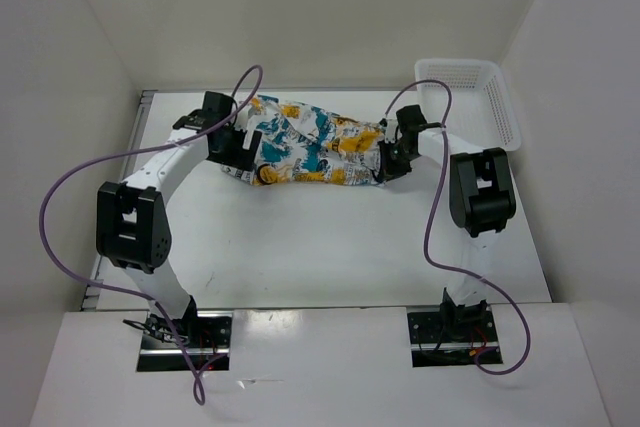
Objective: Fold and stack the shorts
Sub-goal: Fold the shorts
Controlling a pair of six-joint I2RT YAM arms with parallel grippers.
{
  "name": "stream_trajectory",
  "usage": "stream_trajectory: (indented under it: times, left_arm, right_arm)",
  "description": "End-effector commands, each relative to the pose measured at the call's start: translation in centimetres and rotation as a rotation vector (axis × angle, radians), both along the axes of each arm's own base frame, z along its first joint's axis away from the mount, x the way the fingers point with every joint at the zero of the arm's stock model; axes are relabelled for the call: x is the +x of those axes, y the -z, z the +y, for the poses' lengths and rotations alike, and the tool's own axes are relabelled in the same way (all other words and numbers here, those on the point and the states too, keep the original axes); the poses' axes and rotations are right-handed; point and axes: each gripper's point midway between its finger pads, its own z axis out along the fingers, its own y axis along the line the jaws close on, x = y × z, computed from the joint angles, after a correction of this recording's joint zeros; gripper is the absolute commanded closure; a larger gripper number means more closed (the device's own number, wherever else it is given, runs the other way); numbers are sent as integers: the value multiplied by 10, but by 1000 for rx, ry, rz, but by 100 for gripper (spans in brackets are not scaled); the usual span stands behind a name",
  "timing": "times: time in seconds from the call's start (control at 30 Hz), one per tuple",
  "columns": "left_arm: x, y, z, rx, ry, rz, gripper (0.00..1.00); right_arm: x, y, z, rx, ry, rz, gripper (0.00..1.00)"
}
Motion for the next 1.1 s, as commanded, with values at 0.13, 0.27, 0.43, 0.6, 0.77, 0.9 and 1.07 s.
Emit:
stream_trajectory:
  times: [0.13, 0.27, 0.43, 0.6, 0.77, 0.9, 1.07]
  left_arm:
    - [4, 3, 2, 7, -6, -85, 0]
    - [2, 11, 5, -16, -8, -77, 0]
    - [19, 19, 15, -26, -36, -80, 0]
    - [22, 36, 4, -90, 0, -35, 0]
    - [17, 66, 2, -91, 3, 27, 0]
    - [9, 83, -11, -157, 42, 93, 0]
    - [-6, 103, -22, -173, 69, 156, 18]
  right_arm:
    - [-43, -39, 7, 26, -234, -48, 100]
    - [-74, -41, 1, 19, -279, -31, 100]
    - [-92, -40, -12, -37, -334, -30, 100]
    - [-101, -34, -25, -108, -384, -29, 100]
    - [-104, -33, -29, -125, -399, -27, 100]
    - [-104, -33, -29, -125, -399, -27, 100]
    - [-103, -34, -32, -146, -392, -37, 100]
